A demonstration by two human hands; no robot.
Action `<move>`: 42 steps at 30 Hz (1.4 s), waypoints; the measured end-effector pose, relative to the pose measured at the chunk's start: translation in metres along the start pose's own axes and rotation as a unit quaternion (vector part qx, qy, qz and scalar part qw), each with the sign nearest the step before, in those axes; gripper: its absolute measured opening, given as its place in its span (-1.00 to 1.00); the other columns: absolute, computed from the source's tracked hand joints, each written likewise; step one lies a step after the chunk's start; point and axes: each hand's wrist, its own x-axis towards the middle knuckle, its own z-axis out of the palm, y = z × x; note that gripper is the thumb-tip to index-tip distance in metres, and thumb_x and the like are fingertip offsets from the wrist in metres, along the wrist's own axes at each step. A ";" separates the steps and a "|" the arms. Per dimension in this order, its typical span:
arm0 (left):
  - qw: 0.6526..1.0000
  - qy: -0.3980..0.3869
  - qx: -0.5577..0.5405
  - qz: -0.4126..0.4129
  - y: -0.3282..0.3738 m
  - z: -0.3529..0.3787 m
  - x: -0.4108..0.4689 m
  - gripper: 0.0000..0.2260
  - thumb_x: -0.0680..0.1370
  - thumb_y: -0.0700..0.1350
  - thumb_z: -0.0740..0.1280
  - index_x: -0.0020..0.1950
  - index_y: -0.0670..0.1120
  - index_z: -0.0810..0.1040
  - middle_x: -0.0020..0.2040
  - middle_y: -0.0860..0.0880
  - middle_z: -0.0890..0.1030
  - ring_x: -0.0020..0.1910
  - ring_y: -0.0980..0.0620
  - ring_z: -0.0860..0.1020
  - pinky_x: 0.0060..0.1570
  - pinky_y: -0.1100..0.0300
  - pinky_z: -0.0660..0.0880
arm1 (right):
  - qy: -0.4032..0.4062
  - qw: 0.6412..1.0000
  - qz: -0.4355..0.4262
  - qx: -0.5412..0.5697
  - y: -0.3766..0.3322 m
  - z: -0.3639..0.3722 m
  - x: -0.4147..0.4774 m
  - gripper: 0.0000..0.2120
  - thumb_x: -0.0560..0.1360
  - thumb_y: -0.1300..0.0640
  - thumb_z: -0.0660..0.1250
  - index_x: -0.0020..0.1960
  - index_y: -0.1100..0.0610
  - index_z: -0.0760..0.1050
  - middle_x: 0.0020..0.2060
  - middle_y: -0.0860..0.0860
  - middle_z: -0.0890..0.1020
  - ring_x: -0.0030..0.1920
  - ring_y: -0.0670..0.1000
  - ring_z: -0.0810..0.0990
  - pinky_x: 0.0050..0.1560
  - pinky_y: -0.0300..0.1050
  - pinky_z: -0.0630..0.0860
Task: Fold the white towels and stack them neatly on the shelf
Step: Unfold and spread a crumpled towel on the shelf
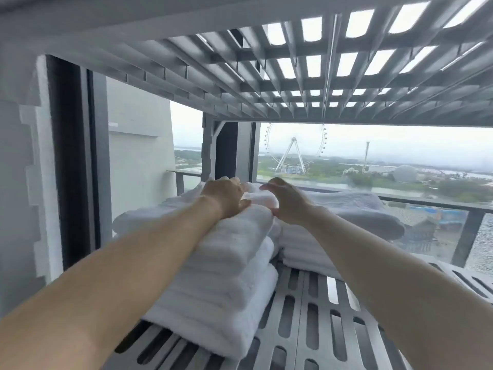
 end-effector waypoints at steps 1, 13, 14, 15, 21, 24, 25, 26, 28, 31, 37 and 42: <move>1.000 -0.007 -0.007 -0.003 0.001 0.002 -0.002 -0.58 0.56 0.21 0.09 0.35 0.06 0.32 0.24 -0.05 0.47 0.19 -0.09 0.44 0.09 -0.05 0.36 | -0.012 1.000 0.005 -0.006 0.000 0.002 0.003 -0.47 0.45 0.09 0.37 0.38 0.05 0.31 0.32 0.02 0.37 0.27 0.06 0.40 0.20 -0.08 0.38; 0.995 -0.034 -0.060 -0.077 -0.007 0.009 0.006 -0.43 0.48 0.18 0.23 0.42 0.03 0.16 0.31 -0.07 0.35 0.27 -0.12 0.36 0.12 -0.01 0.36 | 0.138 0.983 0.056 0.106 -0.007 0.003 0.024 -0.70 0.45 0.19 0.36 0.18 0.06 0.52 0.11 0.02 0.58 0.08 0.10 0.51 0.08 -0.01 0.45; 0.994 -0.030 -0.062 -0.085 -0.009 0.007 0.010 -0.41 0.49 0.14 0.25 0.44 0.03 0.11 0.35 -0.08 0.32 0.30 -0.13 0.33 0.15 -0.02 0.37 | 0.164 0.979 0.046 0.114 -0.010 0.000 0.026 -0.70 0.44 0.21 0.37 0.17 0.08 0.53 0.11 0.03 0.58 0.08 0.10 0.51 0.08 -0.03 0.44; 0.994 -0.025 -0.061 -0.088 -0.011 0.006 0.012 -0.38 0.49 0.09 0.27 0.46 0.02 0.07 0.38 -0.08 0.29 0.33 -0.14 0.30 0.18 -0.03 0.38 | 0.186 0.975 0.036 0.116 -0.012 -0.002 0.026 -0.70 0.44 0.24 0.37 0.16 0.09 0.54 0.11 0.03 0.58 0.08 0.10 0.50 0.08 -0.04 0.44; 0.996 0.041 -0.018 -0.072 -0.014 0.004 0.020 -0.48 0.45 -0.25 0.31 0.37 -0.04 0.23 0.16 -0.10 0.45 0.14 -0.16 0.45 -0.14 0.06 0.36 | 0.230 0.967 0.020 0.110 -0.012 -0.004 0.017 -0.74 0.39 0.28 0.41 0.07 0.14 0.55 0.04 0.04 0.58 0.04 0.11 0.50 0.04 -0.15 0.37; 0.995 0.081 -0.009 -0.052 -0.014 0.003 0.021 -0.65 0.46 -0.35 0.18 0.21 -0.10 0.37 0.03 -0.11 0.49 0.03 -0.17 0.52 -0.21 0.05 0.33 | 0.202 0.973 0.036 0.107 -0.011 0.001 0.010 -0.72 0.36 0.24 0.44 0.03 0.13 0.47 0.02 0.03 0.52 0.05 0.11 0.48 0.03 -0.10 0.40; 0.994 0.100 -0.008 -0.046 -0.014 0.002 0.021 -0.67 0.46 -0.36 0.16 0.18 -0.10 0.39 0.01 -0.11 0.48 -0.01 -0.17 0.52 -0.23 0.05 0.33 | 0.186 0.976 0.043 0.107 -0.012 0.003 0.008 -0.67 0.35 0.22 0.45 0.06 0.11 0.43 0.04 0.02 0.49 0.06 0.11 0.47 0.04 -0.05 0.43; 0.991 0.126 -0.007 -0.040 -0.014 -0.001 0.022 -0.68 0.46 -0.37 0.16 0.17 -0.10 0.40 -0.01 -0.10 0.47 -0.03 -0.16 0.51 -0.26 0.04 0.35 | 0.167 0.979 0.050 0.108 -0.013 0.005 0.007 -0.59 0.34 0.19 0.45 0.13 0.07 0.40 0.07 0.02 0.47 0.09 0.12 0.46 0.06 0.01 0.46; 0.983 0.183 -0.006 -0.028 -0.014 -0.009 0.024 -0.68 0.49 -0.35 0.19 0.19 -0.07 0.42 0.03 -0.09 0.48 -0.02 -0.13 0.49 -0.25 0.02 0.43 | 0.114 0.984 0.081 0.114 -0.016 0.007 0.010 -0.34 0.34 0.16 0.45 0.37 -0.02 0.25 0.21 0.05 0.43 0.17 0.13 0.43 0.10 0.03 0.45; 0.971 0.236 -0.033 0.010 -0.012 -0.021 0.027 -0.68 0.52 -0.32 0.21 0.23 -0.05 0.43 0.11 -0.09 0.49 0.06 -0.13 0.47 -0.18 0.00 0.48 | 0.114 0.975 0.138 0.132 -0.020 0.004 0.021 -0.37 0.40 0.16 0.38 0.42 -0.01 0.25 0.23 0.07 0.50 0.14 0.12 0.47 0.00 -0.11 0.37; 0.959 0.277 -0.011 0.058 -0.011 -0.023 0.026 -0.47 0.45 -0.12 0.41 0.36 0.00 0.29 0.20 -0.07 0.46 0.14 -0.10 0.47 -0.02 -0.02 0.48 | 0.349 0.897 0.183 0.201 -0.026 -0.023 0.020 -0.51 0.32 0.43 0.17 0.14 0.05 0.50 0.03 0.05 0.55 -0.11 -0.01 0.40 -0.15 -0.19 0.32; 0.961 0.269 -0.056 -0.001 -0.013 -0.023 0.017 -0.23 0.38 -0.11 0.45 0.43 0.13 0.04 0.21 -0.07 0.44 0.10 -0.16 0.49 -0.02 -0.11 0.49 | 0.394 0.888 0.135 0.196 -0.037 -0.043 0.011 -0.46 0.24 0.47 0.10 0.10 0.09 0.51 0.02 0.01 0.50 -0.08 -0.03 0.40 -0.15 -0.22 0.31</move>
